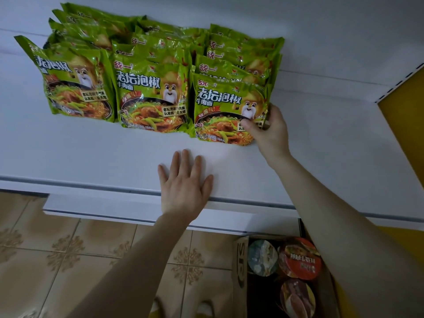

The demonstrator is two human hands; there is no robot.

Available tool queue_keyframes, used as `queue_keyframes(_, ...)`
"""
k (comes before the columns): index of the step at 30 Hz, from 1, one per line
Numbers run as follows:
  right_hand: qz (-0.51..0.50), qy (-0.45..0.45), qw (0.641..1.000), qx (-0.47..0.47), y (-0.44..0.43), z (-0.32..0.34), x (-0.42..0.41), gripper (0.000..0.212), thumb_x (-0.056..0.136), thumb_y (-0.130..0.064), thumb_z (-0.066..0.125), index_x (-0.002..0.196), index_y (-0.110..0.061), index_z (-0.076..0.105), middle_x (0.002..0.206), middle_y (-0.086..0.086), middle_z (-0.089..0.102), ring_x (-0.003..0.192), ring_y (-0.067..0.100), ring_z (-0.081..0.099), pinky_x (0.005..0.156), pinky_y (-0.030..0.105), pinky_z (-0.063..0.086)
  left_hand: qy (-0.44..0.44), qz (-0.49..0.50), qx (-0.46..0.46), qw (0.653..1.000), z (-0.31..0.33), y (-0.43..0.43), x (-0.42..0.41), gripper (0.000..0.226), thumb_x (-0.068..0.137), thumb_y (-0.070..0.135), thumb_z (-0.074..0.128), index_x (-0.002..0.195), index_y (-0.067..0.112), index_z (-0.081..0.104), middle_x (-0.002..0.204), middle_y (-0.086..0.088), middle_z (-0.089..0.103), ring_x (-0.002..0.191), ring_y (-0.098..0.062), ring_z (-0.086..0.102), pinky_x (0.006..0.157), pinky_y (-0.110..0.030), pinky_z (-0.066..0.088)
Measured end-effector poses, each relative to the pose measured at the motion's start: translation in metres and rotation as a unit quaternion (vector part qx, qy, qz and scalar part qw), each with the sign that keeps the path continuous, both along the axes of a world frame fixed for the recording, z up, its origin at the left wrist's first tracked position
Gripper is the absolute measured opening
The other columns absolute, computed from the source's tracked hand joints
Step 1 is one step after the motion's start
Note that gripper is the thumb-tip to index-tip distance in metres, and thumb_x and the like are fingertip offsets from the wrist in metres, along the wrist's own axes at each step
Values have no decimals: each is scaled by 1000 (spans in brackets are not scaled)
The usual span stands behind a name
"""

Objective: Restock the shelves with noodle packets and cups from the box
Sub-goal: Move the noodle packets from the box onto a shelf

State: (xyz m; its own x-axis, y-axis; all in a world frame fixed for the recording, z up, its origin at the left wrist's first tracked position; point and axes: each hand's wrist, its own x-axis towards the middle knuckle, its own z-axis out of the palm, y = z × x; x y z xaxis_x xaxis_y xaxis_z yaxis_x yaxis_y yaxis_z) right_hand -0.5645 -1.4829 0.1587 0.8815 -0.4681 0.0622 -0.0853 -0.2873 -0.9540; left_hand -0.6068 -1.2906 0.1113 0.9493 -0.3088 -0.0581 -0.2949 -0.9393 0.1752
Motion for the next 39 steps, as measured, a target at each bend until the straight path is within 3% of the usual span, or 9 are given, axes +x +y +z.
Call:
queue_keyframes(5,5,38,997,-62,7,-9,-6,68,70,-3,75,128,-7,41,118,4,58,99,10,54,71,7,42,-5,1,2,1000,-2,0,0,76,84,56,-2,144,21,29,154,-11,20,143,-30,11,110,-55,11)
queue_keyframes(11,-22,49,994,-94,9,-8,3,61,70,-6,74,123,-6,44,118,9,59,106,20,57,72,11,37,-12,-1,8,1000,-1,0,0,74,85,55,0,142,19,33,152,-13,24,142,-32,16,109,-56,14)
queue_keyframes(15,-25,58,994,-87,8,-9,2,66,70,-8,75,127,-7,42,120,7,58,109,20,57,79,17,41,-9,-1,7,1000,-1,1,0,77,83,55,-5,144,21,27,154,-12,18,143,-30,10,110,-54,10)
queue_keyframes(20,-25,57,995,-72,10,-7,-4,69,70,-10,76,129,-8,41,123,6,56,109,16,55,79,13,40,-13,-8,10,1000,0,1,0,74,86,55,0,142,19,32,152,-14,24,142,-32,16,109,-56,14)
queue_keyframes(24,-19,81,990,-112,9,-6,-18,46,78,-19,71,118,-7,50,117,9,57,111,22,53,78,22,38,-3,-17,9,1000,3,1,0,69,89,54,4,141,18,32,152,-15,23,142,-33,13,108,-56,14)
queue_keyframes(27,-15,106,977,-185,6,1,-32,34,88,-22,60,115,-2,55,116,14,57,113,25,48,79,27,35,2,-21,-17,1000,8,4,-1,55,96,45,23,135,11,42,147,-19,32,140,-36,20,109,-59,14)
queue_keyframes(31,-19,116,967,-226,1,11,-51,36,90,-22,57,121,-3,56,123,12,59,117,24,50,91,21,34,-110,-142,-38,983,18,3,-17,44,88,34,37,101,4,67,106,-19,67,104,-37,62,91,-61,40)
queue_keyframes(35,-39,135,965,-223,-5,25,-77,34,92,-20,54,122,-4,56,126,10,58,118,21,51,96,21,35,-150,-246,-114,951,32,-6,-40,33,86,28,46,88,7,71,82,-9,70,78,-29,67,79,-43,52)
queue_keyframes(39,-95,159,959,-216,-19,33,-121,32,93,-19,53,121,-5,57,124,8,59,116,20,53,96,19,35,-154,-321,-152,922,37,-24,-67,31,86,27,48,83,8,71,70,-5,68,64,-26,64,64,-31,51)
